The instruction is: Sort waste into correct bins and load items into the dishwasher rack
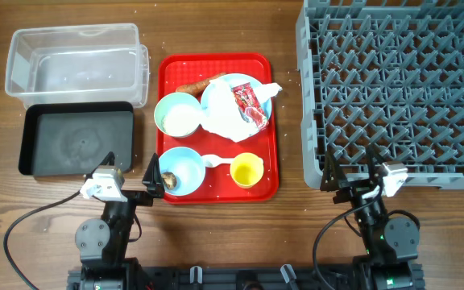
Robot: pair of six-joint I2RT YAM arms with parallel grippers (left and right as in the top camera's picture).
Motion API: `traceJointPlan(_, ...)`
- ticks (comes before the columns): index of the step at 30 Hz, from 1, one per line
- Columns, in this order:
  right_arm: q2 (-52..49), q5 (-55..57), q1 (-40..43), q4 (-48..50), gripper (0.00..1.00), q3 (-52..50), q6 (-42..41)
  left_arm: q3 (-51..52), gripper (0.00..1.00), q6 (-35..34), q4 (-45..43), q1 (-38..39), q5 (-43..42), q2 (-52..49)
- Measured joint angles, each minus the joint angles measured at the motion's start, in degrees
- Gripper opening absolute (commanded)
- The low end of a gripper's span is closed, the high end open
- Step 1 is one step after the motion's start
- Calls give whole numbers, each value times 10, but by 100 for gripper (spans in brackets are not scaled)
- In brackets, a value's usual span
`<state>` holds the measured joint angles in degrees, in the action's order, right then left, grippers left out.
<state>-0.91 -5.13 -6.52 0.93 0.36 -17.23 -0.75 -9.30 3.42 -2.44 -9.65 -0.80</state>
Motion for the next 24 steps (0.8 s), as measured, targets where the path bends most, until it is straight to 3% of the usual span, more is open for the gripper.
traceJointPlan(7,0,-12,0,15,100,0,-40,1,100,0,-22,0,-36,0)
traceJointPlan(14,0,-114,0,78,100,1,-22,-4,100,-11,-19,0,-102,-2)
traceJointPlan(24,-1,-187,0,72,100,69,37,-159,100,-30,20,0,-170,-131)
